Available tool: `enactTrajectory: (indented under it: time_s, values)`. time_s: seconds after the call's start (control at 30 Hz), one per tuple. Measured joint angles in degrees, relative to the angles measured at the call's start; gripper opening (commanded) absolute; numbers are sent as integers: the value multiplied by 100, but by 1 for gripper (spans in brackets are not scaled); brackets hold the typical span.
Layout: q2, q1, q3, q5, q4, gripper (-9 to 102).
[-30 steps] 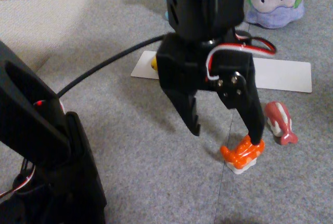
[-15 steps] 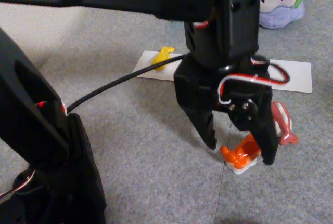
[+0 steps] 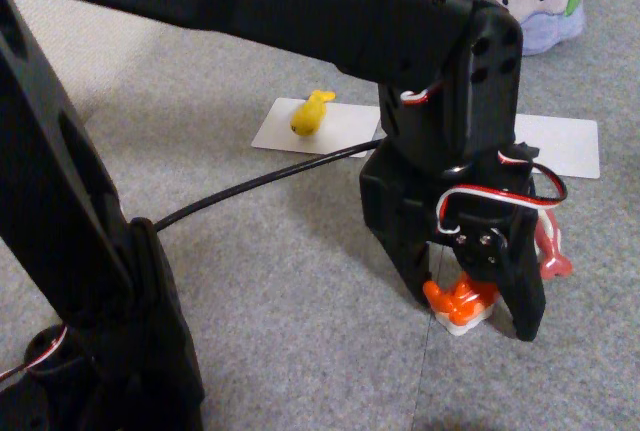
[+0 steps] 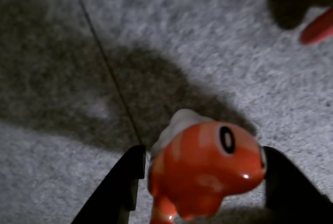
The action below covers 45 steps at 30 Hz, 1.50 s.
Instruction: Wooper wants to eat egg sudhi, and Goomy wants to eat shrimp sushi
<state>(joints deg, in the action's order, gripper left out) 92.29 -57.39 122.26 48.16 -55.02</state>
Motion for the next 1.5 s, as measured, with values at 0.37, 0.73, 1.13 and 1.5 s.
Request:
enactTrajectory:
  time_s: [0.37,0.73,1.13,1.5]
  values:
    - [-18,0,0,53,44,6]
    - [-26,0,0,44,44,6]
    - [1644,1187,0,545,44,6]
    - [1626,2118,-1512,870,9,7]
